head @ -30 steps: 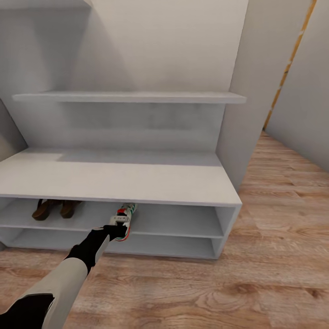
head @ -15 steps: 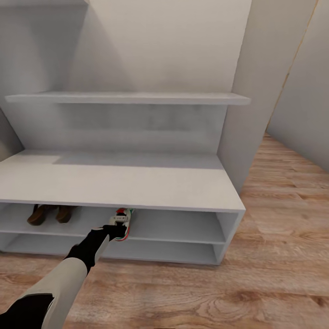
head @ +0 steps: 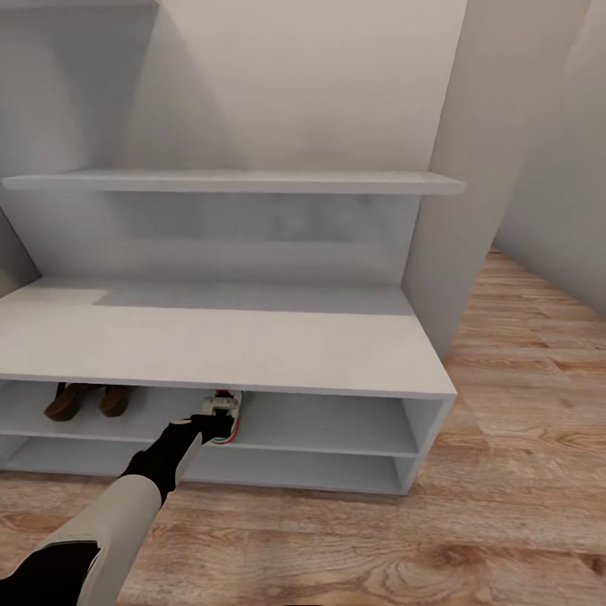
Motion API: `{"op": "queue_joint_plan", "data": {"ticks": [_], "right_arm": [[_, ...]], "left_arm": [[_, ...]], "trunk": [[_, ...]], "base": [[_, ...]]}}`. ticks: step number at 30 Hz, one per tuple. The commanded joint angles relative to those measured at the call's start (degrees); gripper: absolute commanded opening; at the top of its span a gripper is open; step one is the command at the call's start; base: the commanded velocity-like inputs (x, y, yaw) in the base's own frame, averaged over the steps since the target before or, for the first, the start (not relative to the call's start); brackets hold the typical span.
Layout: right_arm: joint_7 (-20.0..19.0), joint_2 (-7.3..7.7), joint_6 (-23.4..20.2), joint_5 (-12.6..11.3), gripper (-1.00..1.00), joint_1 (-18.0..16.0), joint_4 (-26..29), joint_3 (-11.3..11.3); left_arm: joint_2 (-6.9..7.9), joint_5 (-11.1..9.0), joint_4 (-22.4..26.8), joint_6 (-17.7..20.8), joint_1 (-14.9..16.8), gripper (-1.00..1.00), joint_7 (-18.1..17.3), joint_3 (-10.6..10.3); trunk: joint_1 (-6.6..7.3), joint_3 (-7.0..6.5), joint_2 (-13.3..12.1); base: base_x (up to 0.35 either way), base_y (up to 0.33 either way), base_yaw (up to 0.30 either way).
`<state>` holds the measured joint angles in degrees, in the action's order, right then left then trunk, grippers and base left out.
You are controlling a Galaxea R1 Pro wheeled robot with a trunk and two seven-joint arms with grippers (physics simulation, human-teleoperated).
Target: Pick up the two gym shoes and the two sandals from the corridor floor and place them onto the hallstand (shoe rack) in the corridor, making sure they are on the rack and not on the floor. Arrange them so the two gym shoes are next to each other and the two sandals are next to each other.
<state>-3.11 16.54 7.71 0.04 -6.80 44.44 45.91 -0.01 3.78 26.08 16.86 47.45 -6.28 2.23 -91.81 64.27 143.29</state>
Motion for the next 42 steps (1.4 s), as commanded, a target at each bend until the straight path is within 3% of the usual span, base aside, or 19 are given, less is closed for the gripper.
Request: {"op": "queue_joint_plan", "data": {"ticks": [1, 4, 13, 42], "right_arm": [[-0.3, -0.02, 0.2, 0.0, -1.00, -0.1, 0.0, 0.2], [-0.3, -0.02, 0.2, 0.0, -1.00, -0.1, 0.1, 0.2], [-0.2, -0.02, 0.0, 0.0, -1.00, -0.1, 0.1, 0.4], [-0.2, -0.02, 0.0, 0.0, -1.00, -0.1, 0.1, 0.4]], "left_arm": [[-0.03, 0.4, 0.1, 0.3, 0.0, -1.00, -0.4, 0.2], [0.04, 0.4, 0.2, 0.4, 0.1, -1.00, -0.4, 0.2], [0.18, 0.4, 0.1, 0.4, 0.1, -1.00, -0.3, 0.3], [-0.25, 0.4, 0.1, 0.0, 0.0, -1.00, -0.1, 0.2]], "trunk": [[0.01, 0.05, 0.0], [0.01, 0.05, 0.0], [-0.17, 1.97, 0.1], [-0.17, 2.09, 0.1]], "base": [[0.002, 0.000, 0.000], [0.000, 0.000, 0.000], [0.000, 0.000, 0.000], [0.045, 0.000, 0.000]]}}
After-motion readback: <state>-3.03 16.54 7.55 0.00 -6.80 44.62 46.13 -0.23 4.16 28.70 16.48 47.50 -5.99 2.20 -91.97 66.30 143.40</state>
